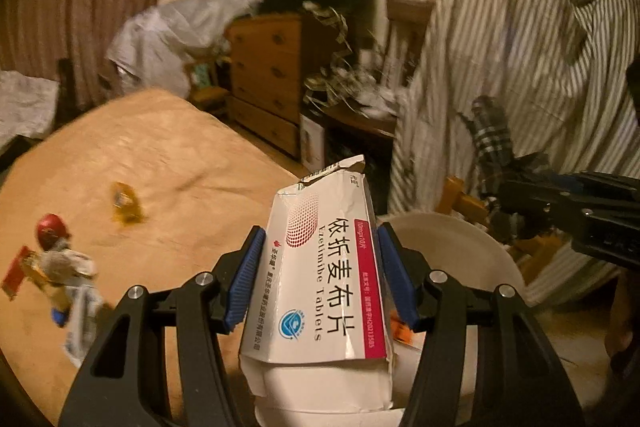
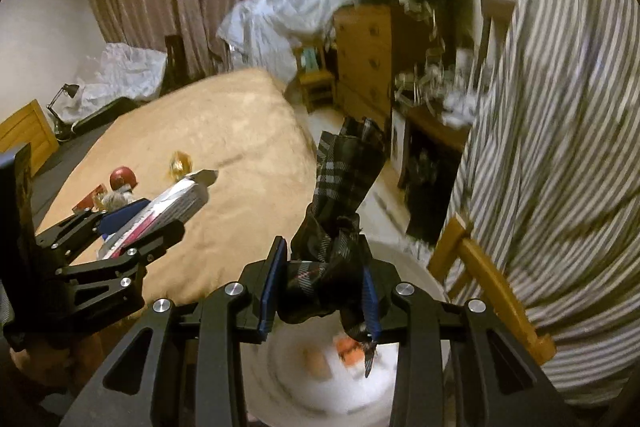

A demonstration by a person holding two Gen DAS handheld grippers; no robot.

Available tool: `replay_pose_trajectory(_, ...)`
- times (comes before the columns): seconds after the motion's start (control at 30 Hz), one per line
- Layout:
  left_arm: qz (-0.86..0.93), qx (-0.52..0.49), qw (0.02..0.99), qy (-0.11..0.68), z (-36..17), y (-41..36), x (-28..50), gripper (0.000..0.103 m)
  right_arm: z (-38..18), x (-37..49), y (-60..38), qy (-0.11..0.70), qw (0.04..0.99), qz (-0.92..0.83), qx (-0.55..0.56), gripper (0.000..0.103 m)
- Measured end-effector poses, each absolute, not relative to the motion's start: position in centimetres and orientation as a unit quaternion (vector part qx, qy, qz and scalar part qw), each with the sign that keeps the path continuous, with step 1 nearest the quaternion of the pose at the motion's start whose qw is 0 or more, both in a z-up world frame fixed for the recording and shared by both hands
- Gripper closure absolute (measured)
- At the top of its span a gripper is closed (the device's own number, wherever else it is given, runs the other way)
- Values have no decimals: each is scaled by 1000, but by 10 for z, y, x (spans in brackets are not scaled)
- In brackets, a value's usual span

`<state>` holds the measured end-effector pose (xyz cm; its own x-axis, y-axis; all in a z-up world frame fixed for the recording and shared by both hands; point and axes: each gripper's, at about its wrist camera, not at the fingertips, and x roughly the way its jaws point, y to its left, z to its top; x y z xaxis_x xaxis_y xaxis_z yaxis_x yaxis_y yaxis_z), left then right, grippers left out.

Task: Collect trash
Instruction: 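Carry the box with the left tool while the right tool carries the plaid cloth over the bucket, then open both tools to drop the box and plaid cloth into the white bucket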

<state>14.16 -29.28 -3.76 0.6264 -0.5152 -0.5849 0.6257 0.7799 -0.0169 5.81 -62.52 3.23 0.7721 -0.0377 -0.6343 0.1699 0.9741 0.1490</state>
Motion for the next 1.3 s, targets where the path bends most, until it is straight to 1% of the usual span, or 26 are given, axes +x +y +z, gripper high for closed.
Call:
replay_pose_trajectory(0.17,-344,108,871,333,-58,-318,145,48,1,71,-660,399,909,-36,118,67)
replay_pose_trajectory(0.33,-359,124,853,358,-78,-335,144,48,-25,73,-660,436,890,-24,130,67)
replay_pose_trajectory(0.53,-358,129,845,377,-91,-337,147,48,-46,70,-652,452,881,-19,137,67)
replay_pose_trajectory(0.93,-355,133,845,376,-89,-340,143,47,-52,68,-649,455,879,-19,140,66)
replay_pose_trajectory(0.97,-355,134,845,376,-89,-340,144,45,-53,68,-650,455,879,-21,139,63)
replay_pose_trajectory(1.0,-353,135,846,376,-90,-339,144,43,-52,67,-649,454,880,-21,141,58)
replay_pose_trajectory(1.03,-351,135,847,375,-90,-338,144,36,-53,66,-650,452,880,-23,143,57)
replay_pose_trajectory(1.07,-350,133,848,374,-90,-337,145,33,-53,65,-650,450,881,-22,144,57)
replay_pose_trajectory(1.3,-344,126,851,376,-90,-331,149,32,-49,58,-652,437,886,-27,154,57)
